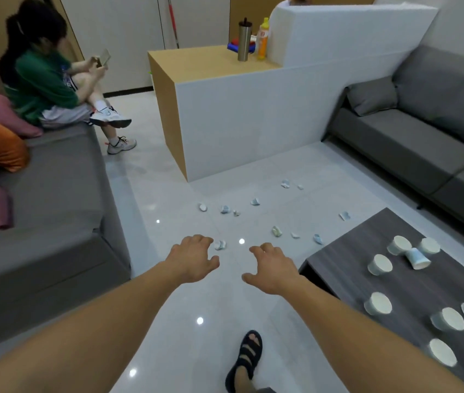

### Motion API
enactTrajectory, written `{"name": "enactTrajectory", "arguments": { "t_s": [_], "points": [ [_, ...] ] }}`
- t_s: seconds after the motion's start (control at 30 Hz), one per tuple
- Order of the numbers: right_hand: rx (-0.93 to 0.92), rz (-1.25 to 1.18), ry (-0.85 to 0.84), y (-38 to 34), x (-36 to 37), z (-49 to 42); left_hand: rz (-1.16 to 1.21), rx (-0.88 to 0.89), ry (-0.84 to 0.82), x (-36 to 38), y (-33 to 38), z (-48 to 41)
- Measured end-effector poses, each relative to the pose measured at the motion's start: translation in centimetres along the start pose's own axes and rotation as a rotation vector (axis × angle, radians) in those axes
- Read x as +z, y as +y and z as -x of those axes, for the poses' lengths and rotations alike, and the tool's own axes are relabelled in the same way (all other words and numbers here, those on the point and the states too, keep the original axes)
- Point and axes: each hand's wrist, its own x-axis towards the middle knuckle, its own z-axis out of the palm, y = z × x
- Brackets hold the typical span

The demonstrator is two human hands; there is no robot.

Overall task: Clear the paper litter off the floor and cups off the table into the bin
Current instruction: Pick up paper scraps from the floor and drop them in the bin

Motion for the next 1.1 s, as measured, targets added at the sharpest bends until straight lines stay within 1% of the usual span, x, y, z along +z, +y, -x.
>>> {"name": "enactTrajectory", "arguments": {
  "t_s": [0.13, 0.23, 0.33, 0.47, 0.57, 0.73, 0.83, 0.93, 1.03, 1.1],
  "points": [
    [-0.015, 0.001, -0.048, 3.2, -3.5, -7.9, 0.019, -0.062, -0.058, -2.2, 0.8, -7.6],
    [-0.043, 0.01, -0.063, 5.0, -5.8, -13.1, 0.059, -0.1, -0.043, -3.8, 1.1, -12.4],
    [-0.048, 0.02, -0.117, 6.0, -7.0, -17.4, 0.089, -0.123, -0.083, -4.7, 1.1, -16.3],
    [-0.054, 0.035, -0.17, 7.1, -7.8, -23.4, 0.101, -0.147, -0.131, -5.4, -0.3, -22.5],
    [-0.038, 0.054, -0.224, 7.9, -8.2, -28.2, 0.136, -0.128, -0.169, -5.6, -1.4, -27.7],
    [-0.014, 0.054, -0.247, 8.3, -8.9, -38.6, 0.172, -0.116, -0.224, -5.8, -4.8, -38.3],
    [-0.015, 0.044, -0.273, 8.4, -7.8, -45.0, 0.207, -0.121, -0.261, -4.6, -7.3, -44.3],
    [-0.032, 0.05, -0.316, 8.7, -4.6, -51.6, 0.24, -0.171, -0.296, -1.5, -10.4, -49.6],
    [-0.048, 0.042, -0.376, 9.0, 0.4, -57.9, 0.256, -0.224, -0.339, 3.6, -13.9, -54.5],
    [-0.089, 0.054, -0.394, 9.5, 5.0, -62.3, 0.26, -0.251, -0.368, 7.9, -16.3, -57.9]
  ]
}}
